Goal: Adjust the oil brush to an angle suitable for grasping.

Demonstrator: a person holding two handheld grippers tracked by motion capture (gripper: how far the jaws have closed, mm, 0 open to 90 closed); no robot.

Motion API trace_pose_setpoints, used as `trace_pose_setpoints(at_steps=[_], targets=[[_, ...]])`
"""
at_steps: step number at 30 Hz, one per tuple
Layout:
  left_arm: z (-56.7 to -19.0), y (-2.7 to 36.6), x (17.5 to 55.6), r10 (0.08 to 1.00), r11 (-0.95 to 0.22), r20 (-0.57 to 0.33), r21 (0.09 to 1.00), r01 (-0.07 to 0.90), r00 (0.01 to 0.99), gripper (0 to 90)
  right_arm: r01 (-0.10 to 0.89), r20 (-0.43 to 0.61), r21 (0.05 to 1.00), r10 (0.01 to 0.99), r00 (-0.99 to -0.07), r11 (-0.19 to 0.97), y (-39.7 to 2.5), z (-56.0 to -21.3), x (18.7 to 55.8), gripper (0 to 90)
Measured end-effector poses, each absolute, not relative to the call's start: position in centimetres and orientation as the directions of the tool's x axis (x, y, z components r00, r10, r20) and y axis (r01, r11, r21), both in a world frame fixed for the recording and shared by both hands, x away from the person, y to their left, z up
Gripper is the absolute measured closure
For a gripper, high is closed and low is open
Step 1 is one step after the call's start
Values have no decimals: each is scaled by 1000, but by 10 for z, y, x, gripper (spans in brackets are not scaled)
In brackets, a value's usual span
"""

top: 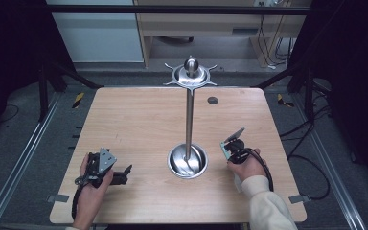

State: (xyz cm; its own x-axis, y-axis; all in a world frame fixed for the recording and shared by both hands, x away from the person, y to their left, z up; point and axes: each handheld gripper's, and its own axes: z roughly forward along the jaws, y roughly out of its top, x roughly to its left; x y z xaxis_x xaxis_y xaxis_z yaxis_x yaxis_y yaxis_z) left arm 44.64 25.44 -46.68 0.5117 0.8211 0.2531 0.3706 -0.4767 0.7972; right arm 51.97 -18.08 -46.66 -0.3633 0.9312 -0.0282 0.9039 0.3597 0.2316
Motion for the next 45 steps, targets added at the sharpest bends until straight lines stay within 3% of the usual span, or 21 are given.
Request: trace_pose_setpoints(at_steps=[14,28,32,45], targets=[[-467,254,446,823,-470,249,803,365,511,21,900,9,273,935,-355,339,-200,-447,523,826],[-466,255,446,837,-453,244,811,370,490,21,808,29,492,922,-386,323,-235,-378,538,827],[-465,258,446,843,-445,242,815,371,481,21,749,69,603,917,-394,276,-243,-350,538,826],[-465,260,444,850,-431,232,822,372,473,21,656,125,727,902,-414,201,-241,-323,535,826]])
